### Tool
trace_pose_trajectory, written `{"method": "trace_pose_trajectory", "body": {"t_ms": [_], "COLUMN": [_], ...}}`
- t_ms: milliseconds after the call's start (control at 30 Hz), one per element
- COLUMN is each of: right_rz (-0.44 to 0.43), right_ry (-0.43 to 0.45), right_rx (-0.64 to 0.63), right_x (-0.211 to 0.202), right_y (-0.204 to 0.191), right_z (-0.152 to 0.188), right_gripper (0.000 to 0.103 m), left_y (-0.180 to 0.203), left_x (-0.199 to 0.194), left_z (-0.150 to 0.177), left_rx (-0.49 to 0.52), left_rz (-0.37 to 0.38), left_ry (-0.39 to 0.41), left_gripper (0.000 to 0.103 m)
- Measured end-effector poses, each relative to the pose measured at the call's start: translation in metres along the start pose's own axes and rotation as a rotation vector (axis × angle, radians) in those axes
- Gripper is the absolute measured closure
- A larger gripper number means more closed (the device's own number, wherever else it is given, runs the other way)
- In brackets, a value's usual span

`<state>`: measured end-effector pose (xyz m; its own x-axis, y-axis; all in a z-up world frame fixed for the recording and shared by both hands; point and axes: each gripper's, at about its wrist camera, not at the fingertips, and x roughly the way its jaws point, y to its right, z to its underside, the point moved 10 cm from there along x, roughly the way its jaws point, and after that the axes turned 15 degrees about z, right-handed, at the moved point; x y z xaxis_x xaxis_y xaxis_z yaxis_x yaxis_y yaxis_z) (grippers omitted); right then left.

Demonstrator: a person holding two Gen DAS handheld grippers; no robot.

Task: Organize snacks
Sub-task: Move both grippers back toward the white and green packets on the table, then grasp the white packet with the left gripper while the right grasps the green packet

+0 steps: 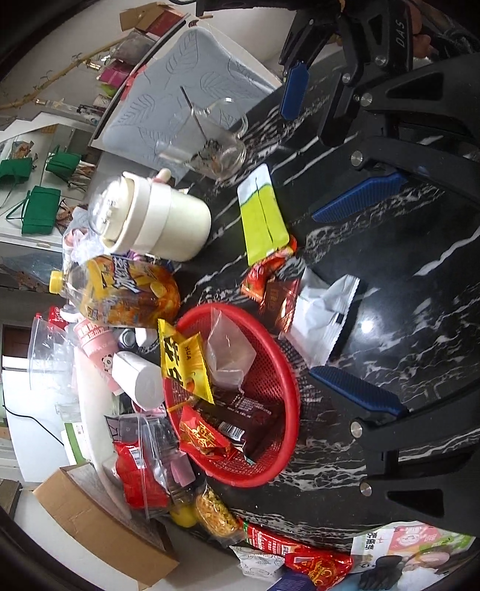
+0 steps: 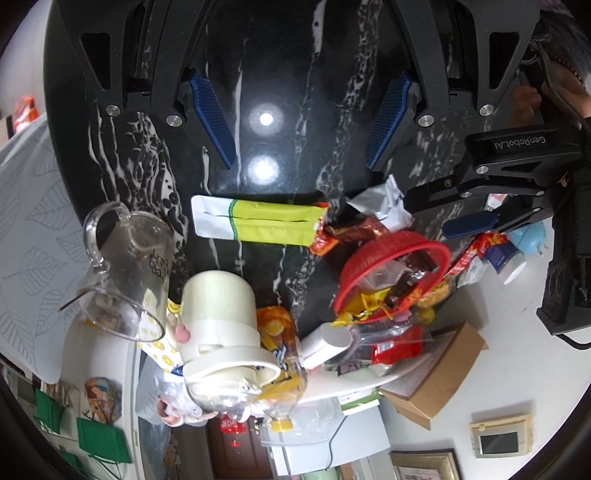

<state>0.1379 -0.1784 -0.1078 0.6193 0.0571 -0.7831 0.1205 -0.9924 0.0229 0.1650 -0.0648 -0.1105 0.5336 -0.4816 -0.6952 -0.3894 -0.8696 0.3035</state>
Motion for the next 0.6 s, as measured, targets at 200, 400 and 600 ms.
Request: {"method": "trace_pose_trajectory", "body": {"t_ms": [200,400,600], "right_rz": [0.005,0.037,0.018], "right_ry": [-0.033,-0.065,-0.078], "right_rx": [-0.008,-0.048,-0.077], "right_x": [0.023,0.052,0.069], "right_y": [0.005,0.011,0.012], "right_z": [-0.001,-0.001,-0.012], "right_gripper": [0.030,0.030,0.030], "left_y": [-0.013,-0.021,-0.027], "left_x": [0.015,0.026,0.034], "left_z": [-0.002,-0.003,-0.003], "left_rx": [-0.015,-0.038,-0.077], "left_rz": [-0.027,-0.032,-0.026], "left_ry": [-0.007,-0.011,-0.021], "left_gripper": [0.023,0.023,0.023]}}
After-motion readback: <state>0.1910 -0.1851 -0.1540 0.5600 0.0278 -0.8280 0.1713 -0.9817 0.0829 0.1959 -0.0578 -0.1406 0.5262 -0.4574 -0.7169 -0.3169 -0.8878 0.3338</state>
